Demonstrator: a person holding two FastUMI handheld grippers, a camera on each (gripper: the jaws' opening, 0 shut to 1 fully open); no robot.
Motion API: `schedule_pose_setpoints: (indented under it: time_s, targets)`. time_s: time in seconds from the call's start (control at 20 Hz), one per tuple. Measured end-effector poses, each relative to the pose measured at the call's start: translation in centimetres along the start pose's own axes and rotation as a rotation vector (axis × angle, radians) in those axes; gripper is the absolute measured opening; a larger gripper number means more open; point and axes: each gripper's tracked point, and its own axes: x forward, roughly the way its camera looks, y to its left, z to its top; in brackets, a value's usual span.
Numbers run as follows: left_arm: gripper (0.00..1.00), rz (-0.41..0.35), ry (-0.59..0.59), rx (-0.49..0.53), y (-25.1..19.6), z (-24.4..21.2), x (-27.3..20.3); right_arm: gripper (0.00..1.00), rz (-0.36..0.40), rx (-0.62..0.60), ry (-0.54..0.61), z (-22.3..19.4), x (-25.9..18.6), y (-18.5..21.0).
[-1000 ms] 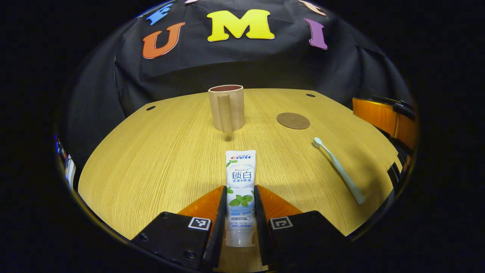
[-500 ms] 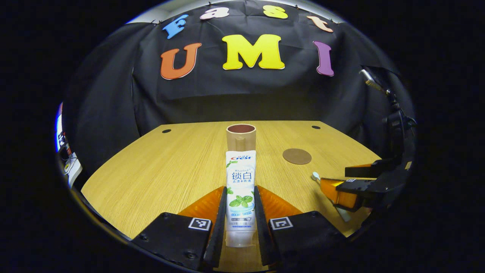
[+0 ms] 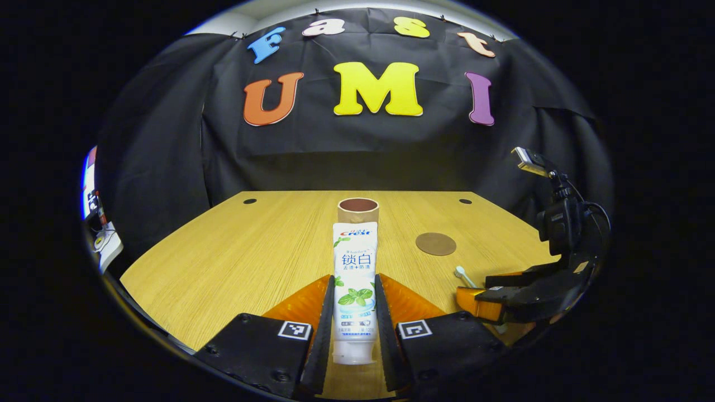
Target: Put the toothbrush and toothpaste on the desktop into the cup, then pick up the cup and place it on the coaster on the desktop.
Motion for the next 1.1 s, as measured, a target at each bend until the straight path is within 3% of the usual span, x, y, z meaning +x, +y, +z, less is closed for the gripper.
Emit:
schedule_pose_setpoints:
  time_s: [0.05,0.15,0.4,0.7,1.1]
  targets:
    - [0.42,-0.001,0.008,0.002,0.1,-0.1,0.0,0.63,-0.002,0.021,-0.006,0.2,-0.1,-0.2]
    - [0.42,0.003,0.011,0.001,0.1,-0.1,0.0,0.31,-0.002,0.041,-0.004,0.4,0.2,-0.2]
    - [0.42,-0.002,-0.004,0.009,0.1,-0.1,-0.1,0.05,0.021,0.03,0.002,0.2,0.5,-0.1]
    - [0.42,-0.006,0.016,-0.018,0.1,-0.5,0.0,0.01,0.058,0.001,-0.033,0.8,-0.1,0.7]
    - [0.42,-0.021,-0.074,-0.031,0.7,2.5,-0.3,0.01,0.053,-0.02,-0.243,5.1,-5.3,0.9]
